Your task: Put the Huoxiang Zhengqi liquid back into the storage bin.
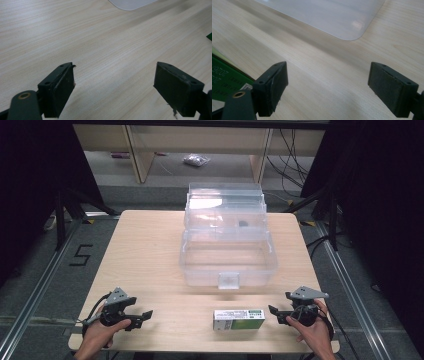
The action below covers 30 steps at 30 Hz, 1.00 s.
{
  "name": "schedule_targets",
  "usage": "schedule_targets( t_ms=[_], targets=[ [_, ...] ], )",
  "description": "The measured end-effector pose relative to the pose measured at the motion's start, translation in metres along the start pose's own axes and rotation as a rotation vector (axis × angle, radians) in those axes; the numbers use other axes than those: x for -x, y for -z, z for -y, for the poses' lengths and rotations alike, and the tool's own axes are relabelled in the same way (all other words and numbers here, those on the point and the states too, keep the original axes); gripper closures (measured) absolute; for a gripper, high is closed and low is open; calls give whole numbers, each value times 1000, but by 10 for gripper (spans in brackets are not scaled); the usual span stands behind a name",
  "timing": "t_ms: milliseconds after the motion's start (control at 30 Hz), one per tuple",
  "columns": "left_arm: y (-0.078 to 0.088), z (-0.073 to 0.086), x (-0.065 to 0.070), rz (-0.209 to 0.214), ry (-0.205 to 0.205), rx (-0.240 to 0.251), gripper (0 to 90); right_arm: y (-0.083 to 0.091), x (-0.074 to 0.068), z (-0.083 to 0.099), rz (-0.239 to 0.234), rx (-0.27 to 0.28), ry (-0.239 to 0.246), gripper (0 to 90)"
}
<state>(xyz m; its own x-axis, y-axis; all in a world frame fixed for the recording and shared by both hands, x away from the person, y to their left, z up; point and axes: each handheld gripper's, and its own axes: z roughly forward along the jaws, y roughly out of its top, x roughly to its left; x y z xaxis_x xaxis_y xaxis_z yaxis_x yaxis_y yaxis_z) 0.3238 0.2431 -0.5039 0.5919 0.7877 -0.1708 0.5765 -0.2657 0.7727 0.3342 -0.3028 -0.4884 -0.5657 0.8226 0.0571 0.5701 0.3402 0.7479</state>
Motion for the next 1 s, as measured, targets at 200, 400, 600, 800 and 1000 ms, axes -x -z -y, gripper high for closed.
schedule_targets(
  t_ms=[200, 400, 600, 800, 1000],
  targets=[
    [0, 0, 0, -6, -4, 5, 159, 0, 2, -1, 3, 15, 30, 182],
    [0, 0, 0, -6, -4, 3, 159, 1, 3, -1, -11, 16, 28, 183],
    [0, 0, 0, -8, -3, 5, 159, 5, 5, -4, -11, 18, 43, 184],
    [0, 0, 0, -4, 3, 9, 159, 7, 3, -5, -37, 5, 8, 184],
    [0, 0, 0, -4, 1, 7, 159, 9, 3, -10, -32, -4, 45, 184]
  ],
)
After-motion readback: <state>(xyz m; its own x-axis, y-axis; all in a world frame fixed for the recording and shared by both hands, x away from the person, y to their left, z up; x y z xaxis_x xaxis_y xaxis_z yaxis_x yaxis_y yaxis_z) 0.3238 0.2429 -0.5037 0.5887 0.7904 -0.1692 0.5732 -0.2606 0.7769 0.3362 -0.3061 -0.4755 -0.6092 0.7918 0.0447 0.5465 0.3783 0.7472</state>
